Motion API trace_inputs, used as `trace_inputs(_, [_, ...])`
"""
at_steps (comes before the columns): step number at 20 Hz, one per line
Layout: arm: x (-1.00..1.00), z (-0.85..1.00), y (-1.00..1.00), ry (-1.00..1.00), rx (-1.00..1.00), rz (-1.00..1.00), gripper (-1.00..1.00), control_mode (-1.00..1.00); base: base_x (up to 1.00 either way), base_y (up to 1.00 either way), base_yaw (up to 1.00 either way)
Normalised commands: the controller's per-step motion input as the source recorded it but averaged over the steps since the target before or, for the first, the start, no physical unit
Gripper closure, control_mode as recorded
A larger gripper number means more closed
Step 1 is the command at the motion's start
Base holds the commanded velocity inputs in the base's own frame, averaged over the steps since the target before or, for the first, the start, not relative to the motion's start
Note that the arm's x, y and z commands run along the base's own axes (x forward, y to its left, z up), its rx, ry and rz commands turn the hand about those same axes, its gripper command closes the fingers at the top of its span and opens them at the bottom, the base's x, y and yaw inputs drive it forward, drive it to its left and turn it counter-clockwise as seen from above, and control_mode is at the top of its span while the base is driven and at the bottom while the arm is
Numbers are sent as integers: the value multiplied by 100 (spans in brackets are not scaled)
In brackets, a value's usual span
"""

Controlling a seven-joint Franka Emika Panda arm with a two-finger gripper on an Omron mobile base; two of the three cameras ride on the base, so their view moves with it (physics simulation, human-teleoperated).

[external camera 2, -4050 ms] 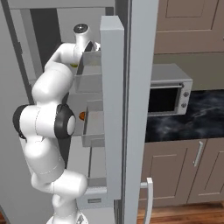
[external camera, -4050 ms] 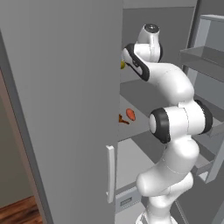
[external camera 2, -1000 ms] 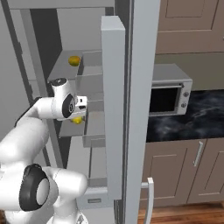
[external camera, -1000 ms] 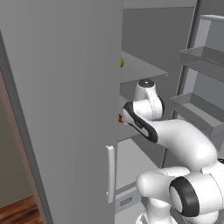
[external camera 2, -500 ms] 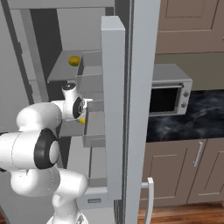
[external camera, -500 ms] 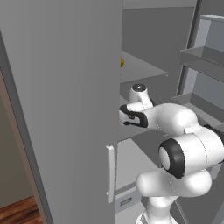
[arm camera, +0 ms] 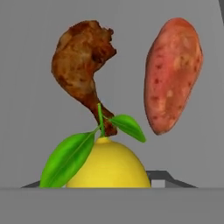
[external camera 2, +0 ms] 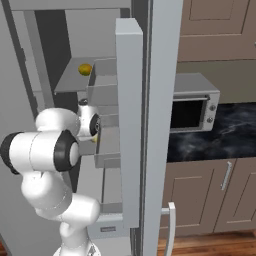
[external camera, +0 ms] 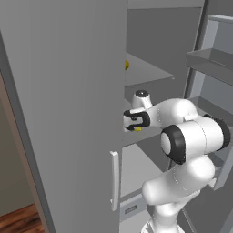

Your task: Take the orange and lemon from the highest rack and move them to the second highest rack where the sweet potato and chicken drumstick are located, to maximize freezer space. Close the freezer door after rearranging.

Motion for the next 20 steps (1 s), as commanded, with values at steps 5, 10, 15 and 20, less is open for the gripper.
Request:
trace_inputs(5, [31,-56,0,6,0,3,-100,-100,0,0,0])
trace_inputs(10, [10,-40,0,0,0,4,-100,-100,0,0,0])
trace_inputs(15, [-34,-14,0,-3,0,1,-100,-100,0,0,0])
trace_inputs(20, [-64,-3,0,-32,0,0,-100,-100,0,0,0])
